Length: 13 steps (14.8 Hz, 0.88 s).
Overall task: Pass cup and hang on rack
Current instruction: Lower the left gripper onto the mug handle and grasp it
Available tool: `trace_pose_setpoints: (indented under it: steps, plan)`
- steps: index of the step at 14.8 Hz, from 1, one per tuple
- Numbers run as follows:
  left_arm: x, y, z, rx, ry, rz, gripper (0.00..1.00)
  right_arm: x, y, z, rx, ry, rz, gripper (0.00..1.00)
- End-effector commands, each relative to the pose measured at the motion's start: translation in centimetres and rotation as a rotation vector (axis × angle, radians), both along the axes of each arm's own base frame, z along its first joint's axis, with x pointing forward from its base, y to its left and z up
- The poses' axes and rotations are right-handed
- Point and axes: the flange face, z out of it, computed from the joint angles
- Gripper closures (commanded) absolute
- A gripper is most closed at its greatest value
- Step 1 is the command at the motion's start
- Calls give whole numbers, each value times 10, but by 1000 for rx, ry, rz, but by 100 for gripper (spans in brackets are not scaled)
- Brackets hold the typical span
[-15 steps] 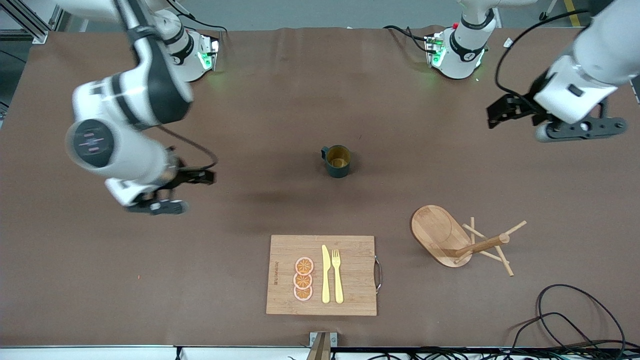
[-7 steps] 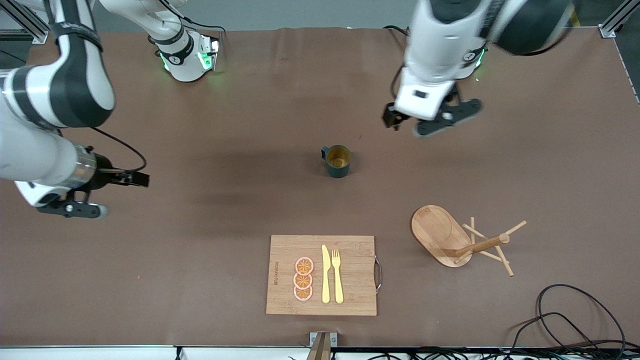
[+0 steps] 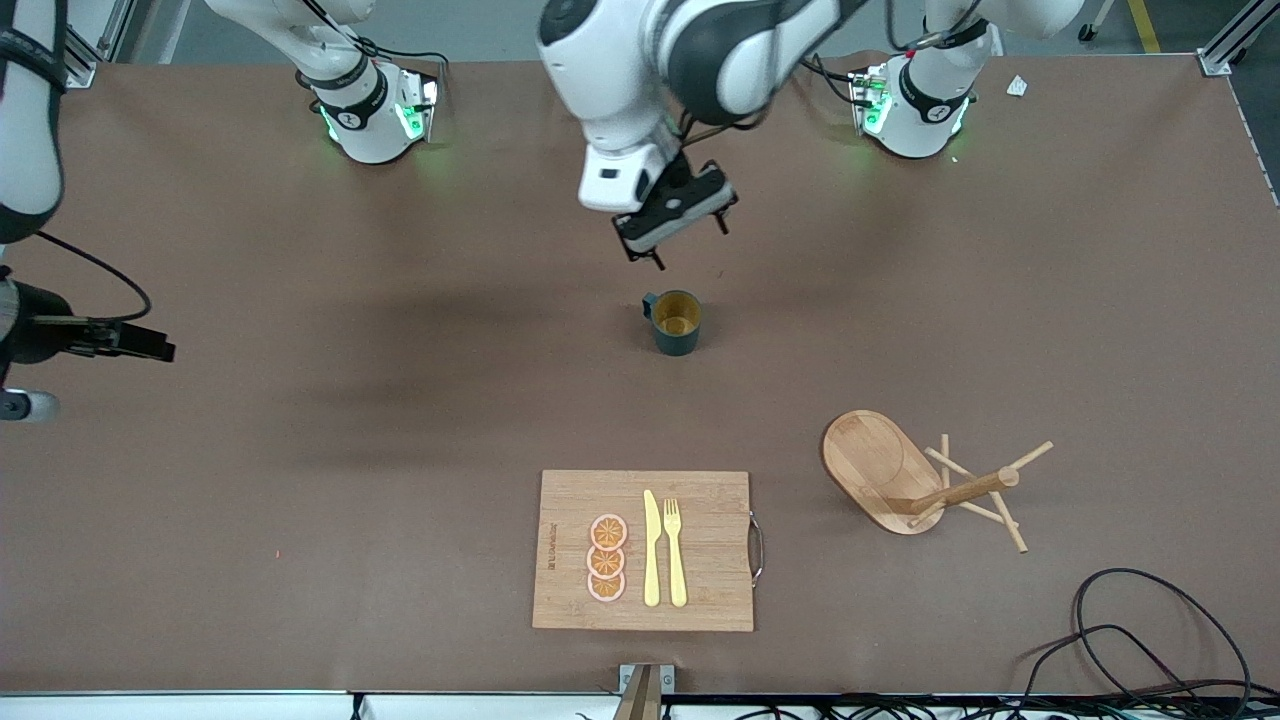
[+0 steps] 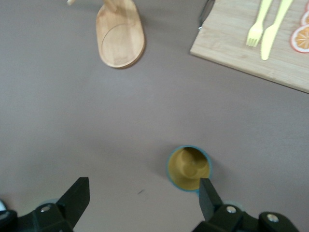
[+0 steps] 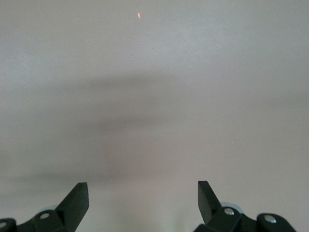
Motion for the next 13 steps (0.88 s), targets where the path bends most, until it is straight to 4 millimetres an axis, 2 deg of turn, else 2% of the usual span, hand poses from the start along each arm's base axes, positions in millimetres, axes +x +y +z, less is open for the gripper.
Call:
trace_pose_setpoints:
  steps: [1,4,7,10,13]
  plan:
    - [-10,-38,-45,41,-75,22,0,-1,8,13,2,-8,21,0]
    - [-33,-62,-102,110,-177,17,0,-2,24,14,12,6,41,0]
    - [-58,-80,-175,173,-290,22,0,-6,26,15,14,30,49,0]
    - [-73,-83,-219,219,-376,47,0,-12,27,22,7,44,51,0]
    - [-85,-81,-263,284,-452,25,0,-22,40,30,2,38,71,0]
